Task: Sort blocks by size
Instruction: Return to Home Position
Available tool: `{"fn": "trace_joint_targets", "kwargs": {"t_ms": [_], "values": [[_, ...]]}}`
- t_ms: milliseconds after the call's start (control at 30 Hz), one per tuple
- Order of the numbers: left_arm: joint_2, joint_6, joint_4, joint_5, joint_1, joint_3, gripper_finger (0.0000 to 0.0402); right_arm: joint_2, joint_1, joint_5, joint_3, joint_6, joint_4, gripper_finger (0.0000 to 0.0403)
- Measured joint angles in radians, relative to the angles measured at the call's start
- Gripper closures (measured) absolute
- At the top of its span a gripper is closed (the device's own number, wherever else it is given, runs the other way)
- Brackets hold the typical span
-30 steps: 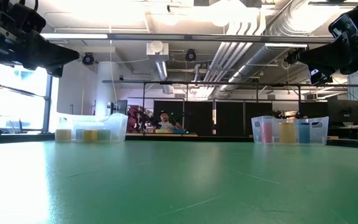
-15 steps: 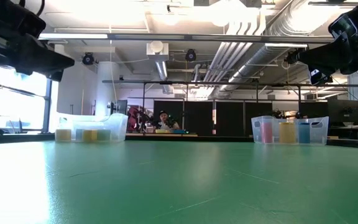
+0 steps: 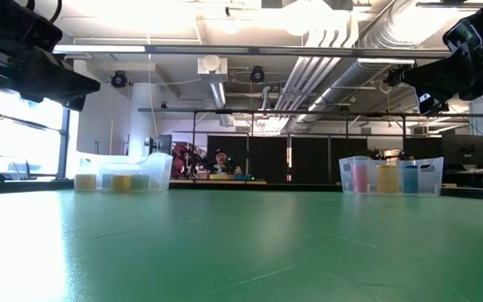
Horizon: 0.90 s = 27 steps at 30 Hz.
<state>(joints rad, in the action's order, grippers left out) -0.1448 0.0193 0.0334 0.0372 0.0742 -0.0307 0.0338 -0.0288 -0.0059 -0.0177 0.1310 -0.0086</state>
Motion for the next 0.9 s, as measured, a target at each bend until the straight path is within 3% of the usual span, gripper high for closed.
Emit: {"fn": "trace_joint_targets", "kwargs": {"t_ms": [400, 900], "values": [[0.083, 0.0, -0.001, 0.001, -0.009, 0.0, 0.0401, 0.0, 0.0, 0.0, 0.0, 0.0, 0.0, 0.0402], [0.089, 0.0, 0.0, 0.001, -0.009, 0.0, 0.0401, 0.0, 0.0, 0.0, 0.0, 0.0, 0.0, 0.0402]]}}
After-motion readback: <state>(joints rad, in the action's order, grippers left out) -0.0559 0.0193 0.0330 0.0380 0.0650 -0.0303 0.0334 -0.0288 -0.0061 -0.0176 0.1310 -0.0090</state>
